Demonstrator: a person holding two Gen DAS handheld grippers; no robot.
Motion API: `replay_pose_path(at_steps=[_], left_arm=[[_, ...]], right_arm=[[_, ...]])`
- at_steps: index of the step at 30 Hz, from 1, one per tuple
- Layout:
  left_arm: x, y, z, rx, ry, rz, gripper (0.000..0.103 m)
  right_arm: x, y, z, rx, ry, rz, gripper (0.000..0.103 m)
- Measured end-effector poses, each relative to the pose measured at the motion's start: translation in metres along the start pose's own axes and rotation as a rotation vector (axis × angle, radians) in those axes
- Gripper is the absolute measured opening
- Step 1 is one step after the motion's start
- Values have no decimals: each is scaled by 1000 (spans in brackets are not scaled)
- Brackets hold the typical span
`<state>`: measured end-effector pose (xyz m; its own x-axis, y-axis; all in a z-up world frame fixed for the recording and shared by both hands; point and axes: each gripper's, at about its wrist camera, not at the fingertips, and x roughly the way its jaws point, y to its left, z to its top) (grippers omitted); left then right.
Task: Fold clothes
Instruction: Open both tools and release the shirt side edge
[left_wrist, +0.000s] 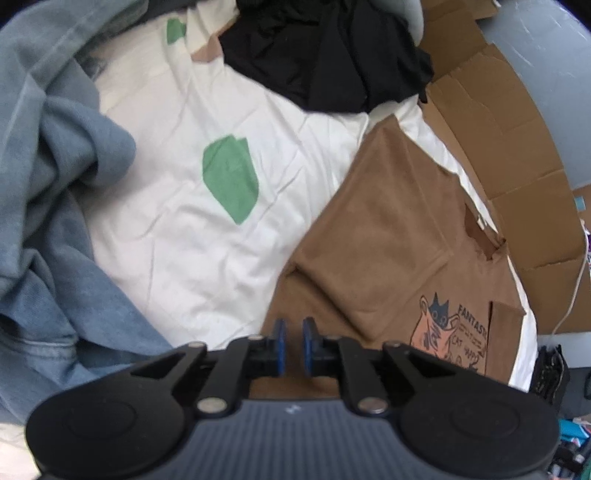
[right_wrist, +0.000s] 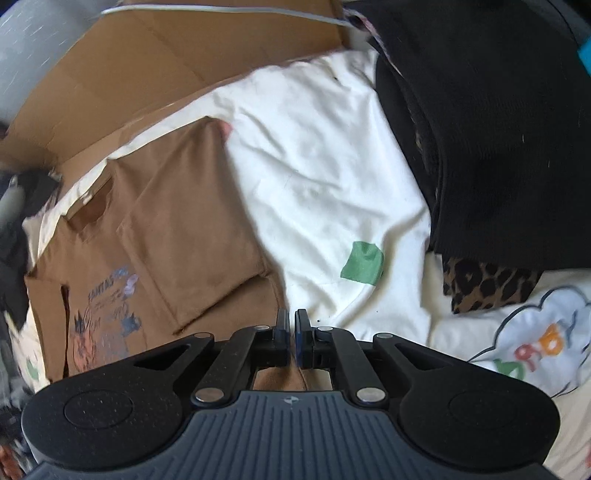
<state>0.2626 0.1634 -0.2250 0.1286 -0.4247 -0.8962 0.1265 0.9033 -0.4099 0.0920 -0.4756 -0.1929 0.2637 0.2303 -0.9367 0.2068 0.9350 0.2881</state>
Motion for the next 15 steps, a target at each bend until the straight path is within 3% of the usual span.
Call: replay_pose_path(at_steps=[4,8,9,12,15], left_arm=[[-15,-2,1,20,4,-9,18],[-39,-12,2,77,13,-21,22],[-45,-16,3,101,16,-24,25],[-67,-35,2,220,27,-19,34],[-87,-55,-1,352,37,-13,37]], right_arm=[[-34,16,4,-35,9,-9,6],[-86,44,10,-85,10,-25,26],[-102,52,12,-96,-1,-27,37],[-150,72,16,-115,-37,-25,39],[-188,84,15,-114,-78,-20,45]])
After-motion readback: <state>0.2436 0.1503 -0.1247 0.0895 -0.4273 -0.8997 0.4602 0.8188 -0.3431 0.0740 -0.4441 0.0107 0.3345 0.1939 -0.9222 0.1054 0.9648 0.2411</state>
